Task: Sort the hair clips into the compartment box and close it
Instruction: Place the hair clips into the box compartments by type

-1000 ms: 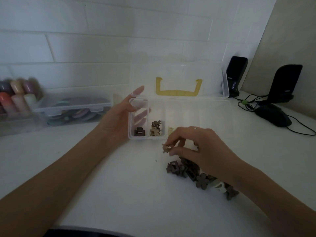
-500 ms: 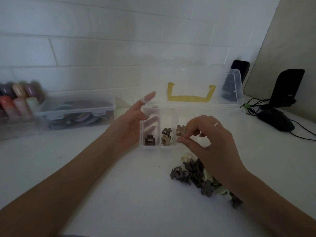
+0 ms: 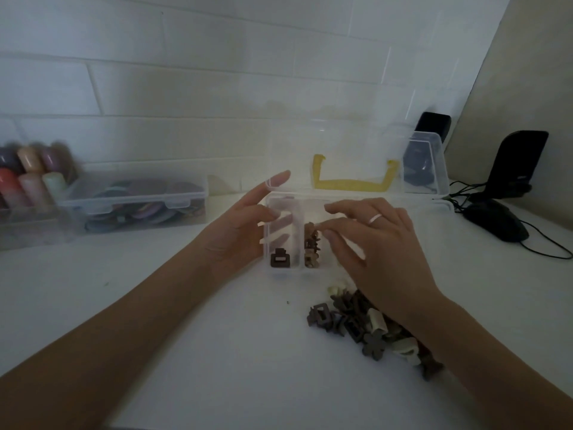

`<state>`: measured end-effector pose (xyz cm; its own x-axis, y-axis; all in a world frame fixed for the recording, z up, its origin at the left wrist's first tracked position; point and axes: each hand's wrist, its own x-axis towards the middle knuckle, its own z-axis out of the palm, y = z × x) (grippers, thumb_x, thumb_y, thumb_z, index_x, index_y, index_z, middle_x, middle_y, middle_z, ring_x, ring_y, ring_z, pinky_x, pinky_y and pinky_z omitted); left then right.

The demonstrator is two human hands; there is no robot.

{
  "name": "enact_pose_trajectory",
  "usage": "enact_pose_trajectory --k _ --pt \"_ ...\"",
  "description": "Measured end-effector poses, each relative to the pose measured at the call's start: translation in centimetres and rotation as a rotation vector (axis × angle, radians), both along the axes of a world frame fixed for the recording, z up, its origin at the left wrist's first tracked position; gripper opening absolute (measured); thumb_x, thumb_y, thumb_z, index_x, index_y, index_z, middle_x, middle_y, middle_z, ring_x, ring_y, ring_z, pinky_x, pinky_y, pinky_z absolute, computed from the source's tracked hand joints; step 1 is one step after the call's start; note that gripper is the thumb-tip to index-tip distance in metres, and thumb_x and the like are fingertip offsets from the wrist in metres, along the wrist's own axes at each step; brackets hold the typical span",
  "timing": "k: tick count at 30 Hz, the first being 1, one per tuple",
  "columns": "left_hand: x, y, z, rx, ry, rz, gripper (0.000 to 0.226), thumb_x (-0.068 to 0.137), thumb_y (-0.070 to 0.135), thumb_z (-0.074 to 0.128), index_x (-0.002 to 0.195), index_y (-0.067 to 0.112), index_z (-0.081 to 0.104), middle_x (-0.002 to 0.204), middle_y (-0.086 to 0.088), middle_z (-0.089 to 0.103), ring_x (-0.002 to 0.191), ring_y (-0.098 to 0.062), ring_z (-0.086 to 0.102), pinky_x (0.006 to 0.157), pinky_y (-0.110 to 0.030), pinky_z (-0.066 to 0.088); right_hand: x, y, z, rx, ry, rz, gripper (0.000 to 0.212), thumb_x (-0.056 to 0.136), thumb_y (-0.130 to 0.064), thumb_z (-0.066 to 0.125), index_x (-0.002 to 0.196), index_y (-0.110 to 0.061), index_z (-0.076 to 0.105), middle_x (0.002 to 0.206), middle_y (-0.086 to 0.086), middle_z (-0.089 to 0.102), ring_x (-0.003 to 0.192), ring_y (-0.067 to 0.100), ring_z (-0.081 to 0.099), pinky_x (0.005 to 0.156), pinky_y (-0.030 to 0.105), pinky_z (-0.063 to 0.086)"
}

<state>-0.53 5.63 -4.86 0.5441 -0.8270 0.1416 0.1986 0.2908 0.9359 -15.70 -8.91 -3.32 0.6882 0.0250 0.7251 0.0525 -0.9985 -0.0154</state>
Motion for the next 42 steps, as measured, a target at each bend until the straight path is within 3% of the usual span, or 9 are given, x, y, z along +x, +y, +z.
enact_pose_trajectory --k 5,8,12,16,19,23,26,33,42 --pt "0.8 0.6 0.4 -0.002 0.066 0.150 0.048 0.069 0.017 0.059 0.111 0.038 0.068 0.131 -0.001 0.054 0.120 -0.029 0.053 0.111 -0.044 0.030 -2.2 -1.0 1.2 0.195 0.123 0.141 0.026 0.088 -0.039 0.049 0.091 -0.025 0.070 0.063 -0.013 0.057 0.056 0.005 0.049 0.056 0.023 0.045" --pt "1.0 1.0 0.5 0.005 0.089 0.184 0.046 0.073 0.015 0.052 0.109 0.038 0.069 0.132 -0.002 0.053 0.114 -0.027 0.056 0.112 -0.045 0.029 -2.4 -1.9 1.4 0.076 0.329 0.103 0.022 0.084 -0.045 0.051 0.092 -0.037 0.070 0.045 -0.020 0.044 0.039 -0.003 0.044 0.046 0.014 0.040" --pt "1.0 1.2 0.5 0.007 0.097 0.177 0.046 0.073 0.016 0.054 0.111 0.037 0.069 0.140 -0.005 0.050 0.118 -0.029 0.055 0.111 -0.044 0.032 -2.4 -1.9 1.5 -0.017 0.542 0.082 0.021 0.088 -0.045 0.053 0.105 -0.047 0.065 0.077 -0.027 0.067 0.064 -0.009 0.056 0.058 0.002 0.032" --pt "1.0 1.2 0.5 0.003 0.110 0.176 0.049 0.070 0.015 0.056 0.113 0.036 0.068 0.141 -0.007 0.049 0.121 -0.031 0.054 0.112 -0.044 0.030 -2.5 -1.7 1.7 -0.059 0.622 0.020 0.030 0.093 -0.045 0.044 0.121 -0.054 0.051 0.107 -0.024 0.067 0.091 0.001 0.060 0.057 0.006 0.031" --pt "1.1 1.2 0.4 -0.003 0.110 0.172 0.057 0.061 0.019 0.064 0.115 0.036 0.068 0.143 -0.007 0.048 0.120 -0.030 0.054 0.112 -0.044 0.029 -2.7 -1.7 1.7 -0.034 0.687 -0.011 0.036 0.091 -0.053 0.036 0.127 -0.055 0.043 0.094 -0.021 0.066 0.072 -0.003 0.048 0.063 0.016 0.032" --pt "1.3 1.2 0.3 -0.002 0.097 0.166 0.056 0.059 0.022 0.066 0.113 0.037 0.068 0.142 -0.006 0.049 0.120 -0.029 0.055 0.111 -0.043 0.031 -2.5 -1.7 1.5 0.025 0.705 0.002 0.025 0.091 -0.049 0.045 0.113 -0.047 0.057 0.053 -0.018 0.043 0.051 -0.006 0.043 0.054 0.012 0.032" --pt "1.2 1.2 0.4 0.005 0.096 0.168 0.052 0.067 0.015 0.059 0.113 0.037 0.068 0.141 -0.006 0.049 0.119 -0.029 0.055 0.112 -0.043 0.030 -2.5 -1.3 1.5 0.032 0.669 -0.006 0.019 0.090 -0.047 0.050 0.104 -0.042 0.061 0.052 -0.014 0.042 0.049 -0.001 0.043 0.051 0.012 0.031" --pt "1.2 1.2 0.3 0.001 0.103 0.165 0.055 0.066 0.015 0.061 0.118 0.035 0.066 0.142 -0.006 0.048 0.123 -0.031 0.053 0.112 -0.043 0.030 -2.6 -1.2 1.6 0.007 0.683 -0.048 0.032 0.090 -0.053 0.045 0.121 -0.052 0.051 0.059 -0.023 0.039 0.052 -0.007 0.035 0.062 0.017 0.038" --pt "1.3 0.9 0.1 -0.006 0.091 0.143 0.056 0.070 0.012 0.055 0.120 0.034 0.064 0.143 -0.008 0.047 0.117 -0.026 0.057 0.111 -0.042 0.031 -2.2 -0.6 0.5 0.210 0.442 0.147 0.027 0.074 -0.056 0.059 0.095 -0.039 0.064 0.056 -0.013 0.047 0.055 0.007 0.049 0.050 0.013 0.034"
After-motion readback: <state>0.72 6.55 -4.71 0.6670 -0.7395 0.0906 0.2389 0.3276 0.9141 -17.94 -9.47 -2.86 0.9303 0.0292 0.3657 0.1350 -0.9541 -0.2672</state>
